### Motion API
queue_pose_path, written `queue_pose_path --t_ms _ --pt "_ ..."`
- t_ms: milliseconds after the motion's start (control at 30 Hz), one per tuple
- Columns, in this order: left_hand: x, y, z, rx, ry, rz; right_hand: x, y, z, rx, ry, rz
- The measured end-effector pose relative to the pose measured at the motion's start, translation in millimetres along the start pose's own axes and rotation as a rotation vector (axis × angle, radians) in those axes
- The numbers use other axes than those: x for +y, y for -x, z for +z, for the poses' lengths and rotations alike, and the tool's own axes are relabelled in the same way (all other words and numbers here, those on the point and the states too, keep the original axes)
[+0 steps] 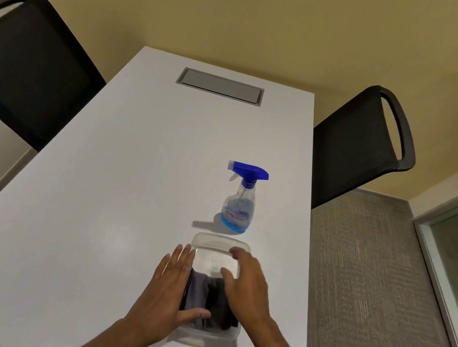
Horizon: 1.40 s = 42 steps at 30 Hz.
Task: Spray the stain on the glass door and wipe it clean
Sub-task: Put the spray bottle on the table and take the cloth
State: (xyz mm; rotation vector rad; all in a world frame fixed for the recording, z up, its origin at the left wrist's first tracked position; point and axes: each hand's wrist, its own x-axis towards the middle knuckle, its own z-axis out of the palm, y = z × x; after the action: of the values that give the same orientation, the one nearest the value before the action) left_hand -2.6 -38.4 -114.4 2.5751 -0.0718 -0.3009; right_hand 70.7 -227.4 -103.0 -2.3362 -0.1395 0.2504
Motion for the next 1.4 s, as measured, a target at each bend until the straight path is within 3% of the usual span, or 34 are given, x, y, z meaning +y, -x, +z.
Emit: queue_pose_path --t_ms 133,267,700,1167,1400 --pt "-3.0 -0.2 7.0 -0.075 -0.07 0.015 5.2 -2.2 14.3 -0.236 0.362 -0.075" --pt "-7.4 1.6 10.3 -0.143 -0.135 -0.004 8.7 -5.7 29.1 -0.326 0.591 -0.149" --pt "-12.3 3.4 15.8 -0.192 -0.214 -0.032 11.7 -15.5 41.4 -0.387 0.785 -0.183" --pt "-5.3 6.0 14.0 -0.189 -0.306 -0.06 -9.0 -3.9 4.7 -0.291 0.509 -0.045" --pt "1.3 15.0 9.5 -0.021 -0.21 -0.003 -10.8 3.4 -34.9 -0.276 0.179 0.083"
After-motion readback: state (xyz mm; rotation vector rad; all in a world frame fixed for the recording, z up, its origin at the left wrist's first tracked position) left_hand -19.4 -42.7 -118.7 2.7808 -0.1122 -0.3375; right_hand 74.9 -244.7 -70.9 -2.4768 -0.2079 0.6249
